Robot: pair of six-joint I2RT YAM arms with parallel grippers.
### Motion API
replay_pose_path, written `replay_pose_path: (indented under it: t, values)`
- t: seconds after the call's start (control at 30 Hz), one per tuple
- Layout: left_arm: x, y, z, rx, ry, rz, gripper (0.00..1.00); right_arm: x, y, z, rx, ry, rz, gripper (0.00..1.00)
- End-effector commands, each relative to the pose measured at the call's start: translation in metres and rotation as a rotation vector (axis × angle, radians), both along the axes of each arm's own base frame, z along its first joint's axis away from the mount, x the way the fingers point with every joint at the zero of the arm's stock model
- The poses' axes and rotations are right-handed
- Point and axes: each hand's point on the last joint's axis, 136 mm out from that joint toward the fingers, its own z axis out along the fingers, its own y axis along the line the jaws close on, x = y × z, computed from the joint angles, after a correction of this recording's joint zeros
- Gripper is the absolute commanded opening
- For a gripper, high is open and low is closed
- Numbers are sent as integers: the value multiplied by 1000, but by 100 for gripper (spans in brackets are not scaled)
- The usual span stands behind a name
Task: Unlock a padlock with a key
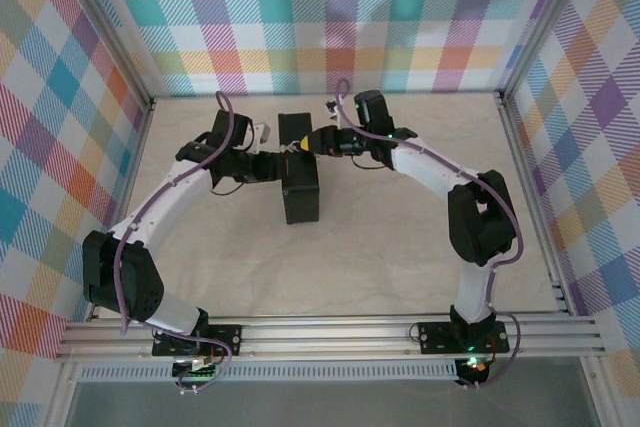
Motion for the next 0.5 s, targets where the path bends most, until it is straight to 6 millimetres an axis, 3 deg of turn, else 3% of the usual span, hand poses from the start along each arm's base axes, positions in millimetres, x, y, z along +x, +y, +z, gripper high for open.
replay_pose_path:
  t: [0.0, 0.13, 0.37, 0.47]
  values:
    - [-17, -18, -4, -65, 57, -72, 50, -1, 16, 39, -27, -114, -85, 9]
    - [-14, -19, -10, -51, 64, -83, 49, 6, 17, 31, -92, -129, -178, 9]
    - [-8, -25, -13, -79, 65, -79, 44, 27, 26, 26, -41, -53, -325, 10]
    - [-7, -22, -1, -89, 33, -67, 45, 38, 26, 23, -21, -35, -381, 10]
